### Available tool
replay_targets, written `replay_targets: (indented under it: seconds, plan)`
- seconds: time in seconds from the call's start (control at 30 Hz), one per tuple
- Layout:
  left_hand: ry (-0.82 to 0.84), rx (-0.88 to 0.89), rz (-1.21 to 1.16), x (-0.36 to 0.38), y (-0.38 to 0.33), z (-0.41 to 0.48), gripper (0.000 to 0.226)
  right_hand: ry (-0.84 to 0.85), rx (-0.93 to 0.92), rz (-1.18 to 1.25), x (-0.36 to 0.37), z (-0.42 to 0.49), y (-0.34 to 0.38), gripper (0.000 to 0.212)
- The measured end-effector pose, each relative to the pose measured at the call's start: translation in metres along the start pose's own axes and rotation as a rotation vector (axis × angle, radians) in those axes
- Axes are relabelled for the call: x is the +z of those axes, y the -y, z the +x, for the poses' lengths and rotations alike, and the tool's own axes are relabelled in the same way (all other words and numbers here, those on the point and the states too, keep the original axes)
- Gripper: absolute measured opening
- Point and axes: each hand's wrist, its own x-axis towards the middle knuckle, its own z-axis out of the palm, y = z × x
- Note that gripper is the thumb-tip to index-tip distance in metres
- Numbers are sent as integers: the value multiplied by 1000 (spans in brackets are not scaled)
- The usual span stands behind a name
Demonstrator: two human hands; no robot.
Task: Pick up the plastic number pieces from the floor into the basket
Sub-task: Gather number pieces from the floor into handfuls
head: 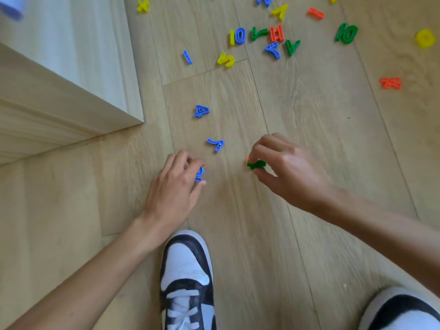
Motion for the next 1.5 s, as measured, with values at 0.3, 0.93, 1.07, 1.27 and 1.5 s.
replay_targets:
  seconds: [0.3, 0.93, 1.07, 1.27, 1.5]
  plan:
    - [10, -23, -87, 4, 9, 9, 33, 72, 34, -193, 18, 1, 1, 16]
    - [-126, 70, -298, -4, 3, 34, 23, 52, 152, 14, 1, 3, 7, 15]
    - [-133, 103, -344, -7, 1, 40, 20, 41, 171, 43, 1, 3, 9, 16]
    - [-181, 127, -391, -6, -4, 59, 20, 12, 208, 91, 1, 3, 6, 16]
    - [-125, 213, -240, 17, -2, 71, 27, -24, 204, 115, 2, 3, 5, 17]
